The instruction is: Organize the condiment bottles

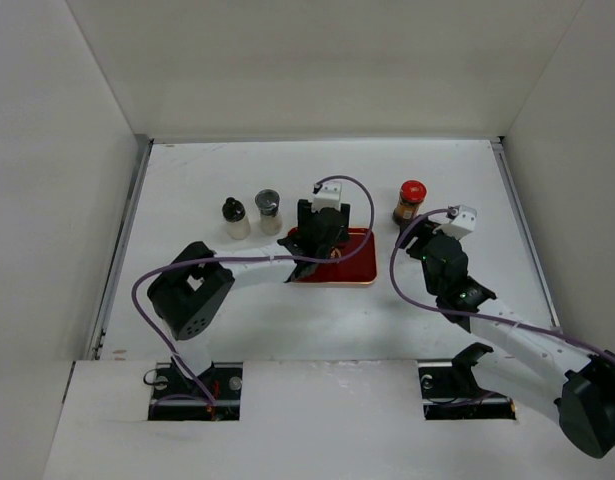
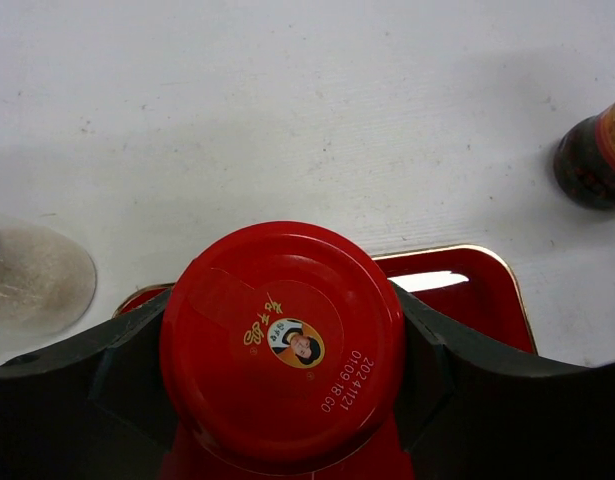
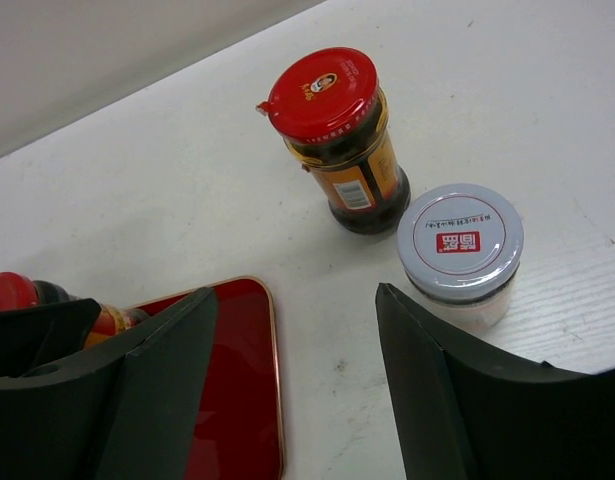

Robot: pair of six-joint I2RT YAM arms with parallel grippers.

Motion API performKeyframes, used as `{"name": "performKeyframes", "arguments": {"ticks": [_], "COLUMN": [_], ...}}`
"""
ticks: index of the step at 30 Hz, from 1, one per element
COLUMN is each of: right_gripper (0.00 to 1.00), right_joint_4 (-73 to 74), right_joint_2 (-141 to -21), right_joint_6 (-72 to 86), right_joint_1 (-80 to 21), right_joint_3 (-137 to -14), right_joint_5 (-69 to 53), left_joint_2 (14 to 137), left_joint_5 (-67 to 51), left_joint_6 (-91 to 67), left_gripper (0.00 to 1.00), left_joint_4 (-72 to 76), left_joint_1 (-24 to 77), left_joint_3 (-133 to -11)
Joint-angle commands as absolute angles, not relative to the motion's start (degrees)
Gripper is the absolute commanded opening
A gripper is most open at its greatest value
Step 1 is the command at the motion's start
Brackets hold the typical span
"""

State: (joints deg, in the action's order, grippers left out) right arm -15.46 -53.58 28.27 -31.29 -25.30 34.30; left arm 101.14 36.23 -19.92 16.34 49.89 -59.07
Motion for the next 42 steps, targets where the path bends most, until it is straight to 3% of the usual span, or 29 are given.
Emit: {"name": "performKeyframes", "arguments": {"ticks": [1, 6, 10, 13, 19, 26, 31, 42], "right_gripper": [0.73, 0.80, 0.93, 1.00, 1.00, 1.00, 1.00, 1.00], "right_joint_4": [-17.8, -17.8, -17.8, -17.8, -17.3, -17.4, -17.7, -18.1], "right_joint_2": [-53.7, -52.8, -52.7, -53.0, -52.4, -52.5, -53.4, -54.6], "right_joint_6": [28.7, 28.8, 28.7, 28.7, 28.6, 28.5, 28.3, 28.0], "right_joint_1": [-31.1, -31.1, -31.1, -31.1, -31.1, -31.1, -31.1, -31.5], "right_joint_3": [-25.8, -25.3, -25.3, -25.4, -25.4, -25.5, -25.8, -26.1], "right_joint_5": [34.6, 34.5, 34.6, 34.5, 34.5, 34.5, 34.4, 34.2], "left_joint_2": [99.8, 100.7, 101.3, 101.3, 97.8, 86.0, 78.4, 85.4], "left_joint_5": [36.5, 36.4, 35.9, 35.9, 36.4, 38.9, 38.8, 32.9], "left_joint_6": [-19.6, -19.6, -19.6, -19.6, -19.5, -19.3, -20.0, -20.4], "left_gripper": [0.39, 0.41, 0.47, 0.62, 0.86, 0.88, 0.90, 0.89], "left_joint_4": [25.9, 26.4, 26.5, 26.4, 26.5, 24.3, 14.9, 5.6], "left_joint_1": [49.9, 49.8, 50.1, 49.9, 50.3, 47.9, 40.8, 32.9], "left_joint_3": [-63.2, -63.3, -63.3, -63.3, -62.0, -55.3, -52.6, -58.4]}}
